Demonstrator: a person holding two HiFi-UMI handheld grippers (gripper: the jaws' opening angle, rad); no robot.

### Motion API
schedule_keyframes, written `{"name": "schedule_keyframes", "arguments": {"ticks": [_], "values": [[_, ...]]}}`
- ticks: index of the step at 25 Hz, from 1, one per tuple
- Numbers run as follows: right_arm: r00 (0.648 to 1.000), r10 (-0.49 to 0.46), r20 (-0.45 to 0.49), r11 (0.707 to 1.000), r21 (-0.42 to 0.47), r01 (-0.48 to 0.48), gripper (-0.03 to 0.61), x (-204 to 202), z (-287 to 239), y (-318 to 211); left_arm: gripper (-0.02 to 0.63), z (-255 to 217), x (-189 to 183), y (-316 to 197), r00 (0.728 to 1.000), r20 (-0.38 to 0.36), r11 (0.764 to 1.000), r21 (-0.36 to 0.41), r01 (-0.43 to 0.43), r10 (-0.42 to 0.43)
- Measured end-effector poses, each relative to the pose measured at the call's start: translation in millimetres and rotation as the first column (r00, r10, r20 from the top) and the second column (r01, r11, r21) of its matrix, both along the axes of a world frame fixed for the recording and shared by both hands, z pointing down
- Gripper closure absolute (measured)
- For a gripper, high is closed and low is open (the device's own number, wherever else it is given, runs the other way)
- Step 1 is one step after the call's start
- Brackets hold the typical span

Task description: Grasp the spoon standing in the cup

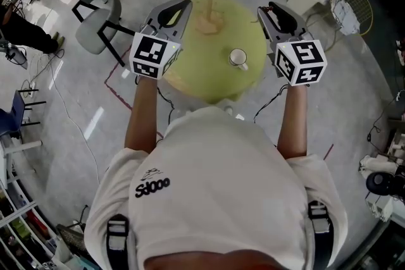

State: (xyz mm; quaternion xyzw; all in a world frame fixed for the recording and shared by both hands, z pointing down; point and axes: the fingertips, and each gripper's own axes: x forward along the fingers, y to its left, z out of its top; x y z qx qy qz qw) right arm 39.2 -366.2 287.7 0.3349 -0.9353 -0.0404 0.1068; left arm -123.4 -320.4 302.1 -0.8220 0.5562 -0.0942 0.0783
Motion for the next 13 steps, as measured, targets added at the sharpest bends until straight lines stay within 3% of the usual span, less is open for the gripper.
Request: {"name": "schedule_keyframes", "arguments": {"ticks": [13], "values": [[1.0,-0.005,-0.009,1.0,-0.029,0.005,0.439,-7.5,12.8,1.1,0.589,15.9,-2.5,-3.9,1.0,-0.011,0.999,-0.033,-0.001,0.0]]}}
